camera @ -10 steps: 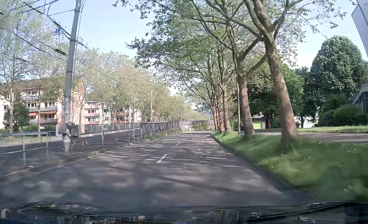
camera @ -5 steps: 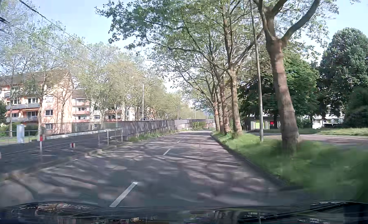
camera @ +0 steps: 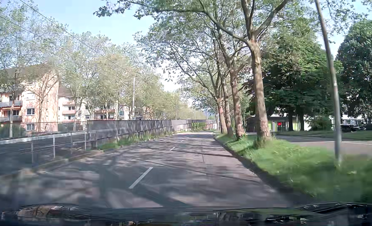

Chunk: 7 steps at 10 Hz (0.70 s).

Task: Follow the waypoints while adhering to traffic rules and regulations

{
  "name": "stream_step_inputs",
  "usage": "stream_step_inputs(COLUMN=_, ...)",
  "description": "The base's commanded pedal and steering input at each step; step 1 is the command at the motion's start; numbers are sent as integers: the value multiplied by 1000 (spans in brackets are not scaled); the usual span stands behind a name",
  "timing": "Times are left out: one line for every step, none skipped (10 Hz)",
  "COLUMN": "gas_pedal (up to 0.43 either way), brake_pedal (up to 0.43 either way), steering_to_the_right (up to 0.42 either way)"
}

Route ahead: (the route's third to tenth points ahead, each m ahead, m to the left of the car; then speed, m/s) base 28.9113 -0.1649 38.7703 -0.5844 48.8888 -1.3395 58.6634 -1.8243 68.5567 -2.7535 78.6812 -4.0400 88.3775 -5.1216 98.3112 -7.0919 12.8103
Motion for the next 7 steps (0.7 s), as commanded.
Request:
stream_step_inputs(gas_pedal=157, brake_pedal=0, steering_to_the_right=4)
stream_step_inputs(gas_pedal=157, brake_pedal=0, steering_to_the_right=3)
stream_step_inputs(gas_pedal=157, brake_pedal=0, steering_to_the_right=3)
stream_step_inputs(gas_pedal=157, brake_pedal=0, steering_to_the_right=6)
stream_step_inputs(gas_pedal=157, brake_pedal=0, steering_to_the_right=8)
stream_step_inputs(gas_pedal=157, brake_pedal=0, steering_to_the_right=9)
stream_step_inputs(gas_pedal=157, brake_pedal=0, steering_to_the_right=9)
